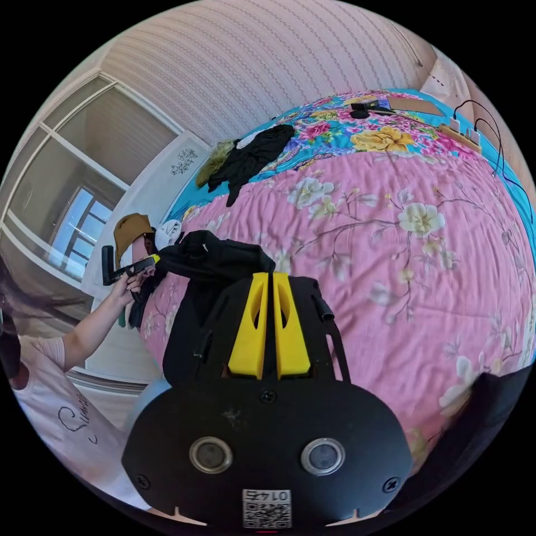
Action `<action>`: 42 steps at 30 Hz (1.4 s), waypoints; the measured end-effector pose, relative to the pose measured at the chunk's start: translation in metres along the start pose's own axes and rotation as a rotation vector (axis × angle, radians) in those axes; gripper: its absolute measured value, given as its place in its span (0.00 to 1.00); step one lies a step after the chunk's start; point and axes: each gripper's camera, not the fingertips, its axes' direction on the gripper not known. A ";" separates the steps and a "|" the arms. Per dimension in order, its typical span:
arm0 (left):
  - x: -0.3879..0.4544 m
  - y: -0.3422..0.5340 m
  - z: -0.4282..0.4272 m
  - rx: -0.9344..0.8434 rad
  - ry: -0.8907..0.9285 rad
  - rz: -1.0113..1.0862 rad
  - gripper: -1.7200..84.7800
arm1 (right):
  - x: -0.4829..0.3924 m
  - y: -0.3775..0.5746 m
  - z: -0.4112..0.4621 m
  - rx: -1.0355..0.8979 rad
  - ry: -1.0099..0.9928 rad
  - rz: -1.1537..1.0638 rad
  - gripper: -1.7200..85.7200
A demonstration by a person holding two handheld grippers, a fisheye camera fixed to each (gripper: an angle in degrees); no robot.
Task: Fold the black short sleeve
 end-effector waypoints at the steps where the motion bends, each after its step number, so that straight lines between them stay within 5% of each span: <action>1: 0.007 0.024 -0.008 -0.004 -0.005 0.010 0.01 | -0.006 0.024 0.002 -0.026 0.015 -0.016 0.03; 16: 0.053 0.267 -0.029 -0.045 0.057 -0.143 0.01 | -0.032 0.252 -0.001 -0.185 0.078 0.080 0.03; 35: 0.103 0.365 -0.001 -0.195 0.005 -0.098 0.01 | -0.056 0.326 0.036 -0.319 0.187 0.070 0.02; 42: 0.145 0.384 0.001 -0.253 -0.174 0.052 0.01 | -0.122 0.318 0.067 -0.261 0.151 -0.115 0.02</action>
